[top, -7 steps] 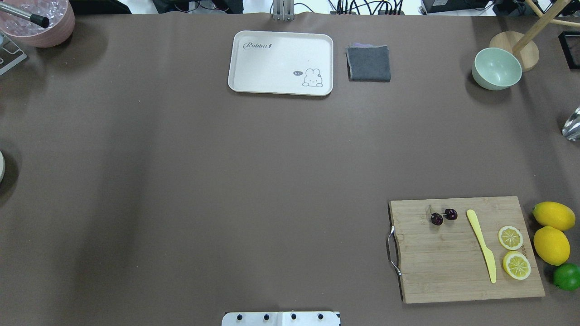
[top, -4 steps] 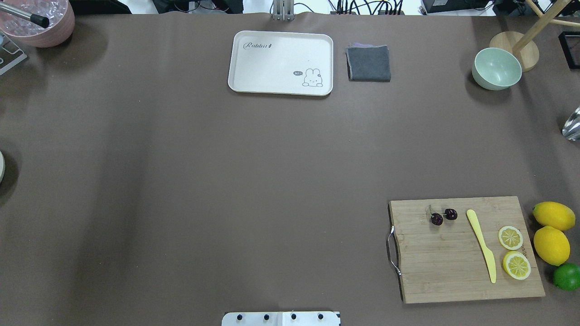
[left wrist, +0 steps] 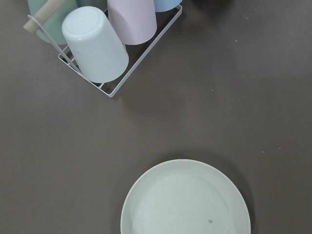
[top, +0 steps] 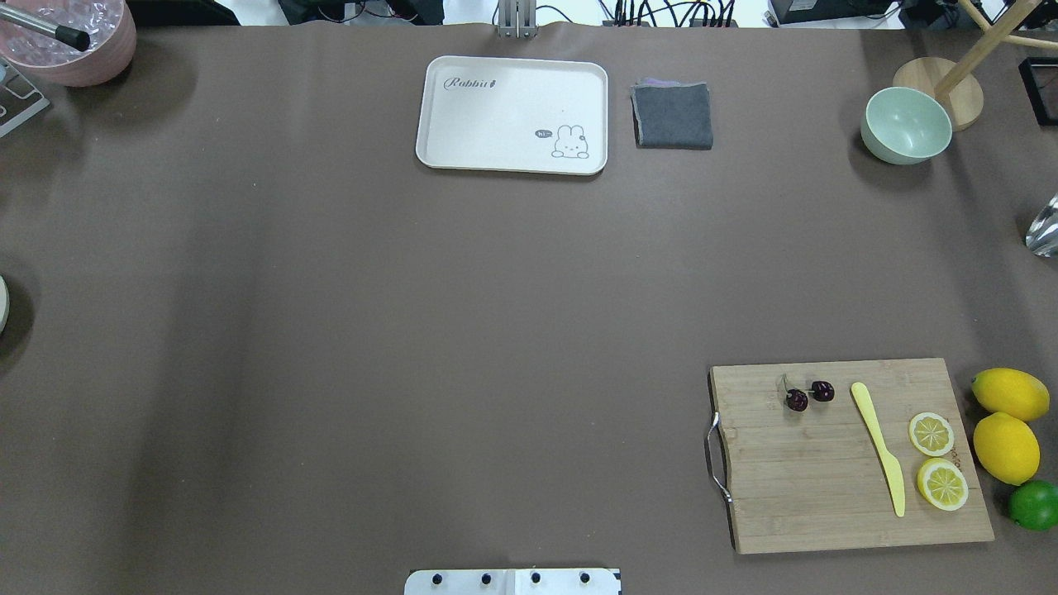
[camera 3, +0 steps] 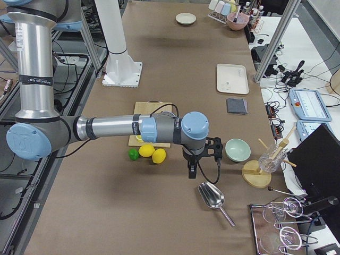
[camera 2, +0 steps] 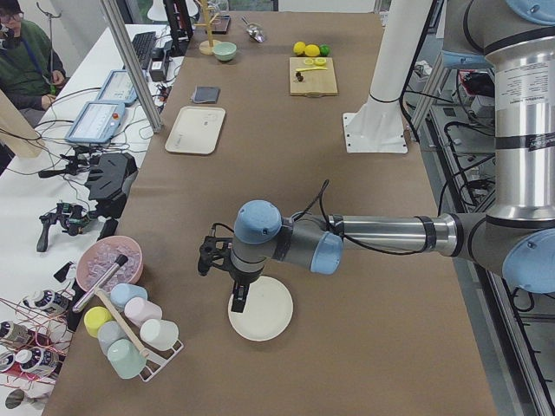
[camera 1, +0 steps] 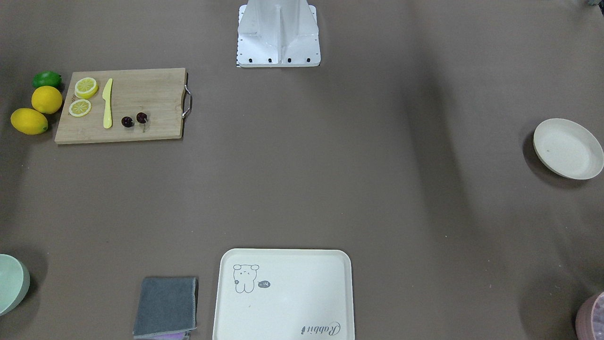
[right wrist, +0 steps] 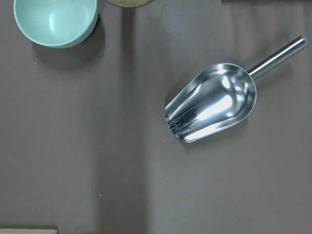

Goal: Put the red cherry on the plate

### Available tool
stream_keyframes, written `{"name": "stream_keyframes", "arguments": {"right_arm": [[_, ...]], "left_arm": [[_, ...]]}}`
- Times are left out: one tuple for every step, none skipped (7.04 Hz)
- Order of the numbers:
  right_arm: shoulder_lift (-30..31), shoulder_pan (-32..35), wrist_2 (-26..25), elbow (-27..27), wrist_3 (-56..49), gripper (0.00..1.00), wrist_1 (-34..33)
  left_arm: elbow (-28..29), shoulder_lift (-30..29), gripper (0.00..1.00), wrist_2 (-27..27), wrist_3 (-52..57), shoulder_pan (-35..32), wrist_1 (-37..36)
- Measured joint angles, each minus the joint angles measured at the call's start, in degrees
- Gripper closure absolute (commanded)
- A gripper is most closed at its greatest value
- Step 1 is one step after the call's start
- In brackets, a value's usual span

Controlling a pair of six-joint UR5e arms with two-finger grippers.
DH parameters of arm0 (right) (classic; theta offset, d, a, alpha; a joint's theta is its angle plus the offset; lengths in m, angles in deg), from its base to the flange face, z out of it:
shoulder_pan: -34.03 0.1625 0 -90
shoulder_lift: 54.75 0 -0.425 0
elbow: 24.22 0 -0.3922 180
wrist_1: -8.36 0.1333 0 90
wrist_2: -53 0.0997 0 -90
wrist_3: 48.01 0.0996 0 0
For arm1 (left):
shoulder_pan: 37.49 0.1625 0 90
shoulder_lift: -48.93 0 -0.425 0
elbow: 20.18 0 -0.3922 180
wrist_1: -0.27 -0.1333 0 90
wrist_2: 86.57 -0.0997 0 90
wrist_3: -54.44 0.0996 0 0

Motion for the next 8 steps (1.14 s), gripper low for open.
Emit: {"name": "stream_keyframes", "arguments": {"right_arm": [[-0.16,-0.02,-0.01,-0.17,0.02,0.0,0.0],[-0.23,-0.05,0.01,-0.42,0.08,0.0,0.0],[-0.26,-0.1,0.02,-0.75,0.13,0.0,0.0],[-0.39,-0.14,0.02,-0.98,0.15,0.0,0.0],[-0.66,-0.16,0.03,-1.03,0.16,0.0,0.0],[-0.95,-0.17,0.03,-1.03,0.16,0.0,0.0],[-1.13,-0.17,0.03,-1.03,0.16,0.0,0.0],[-1.23,-0.21,0.03,-1.01,0.17,0.0,0.0]], "left_arm": [[2.19,-0.05,0.02,0.0,-0.05,0.02,2.75],[6.23,-0.11,0.02,0.01,-0.05,0.06,8.43],[11.42,-0.38,0.02,0.05,-0.05,0.53,14.62],[16.46,-0.9,0.02,0.19,-0.14,1.48,19.74],[19.51,-1.17,0.02,0.92,-0.19,1.97,22.76],[21.73,-1.27,0.02,1.98,-0.21,2.14,24.93],[23.66,-1.28,0.02,2.55,-0.23,2.19,27.07],[25.41,-1.14,0.02,3.05,-0.3,2.24,29.31]]}}
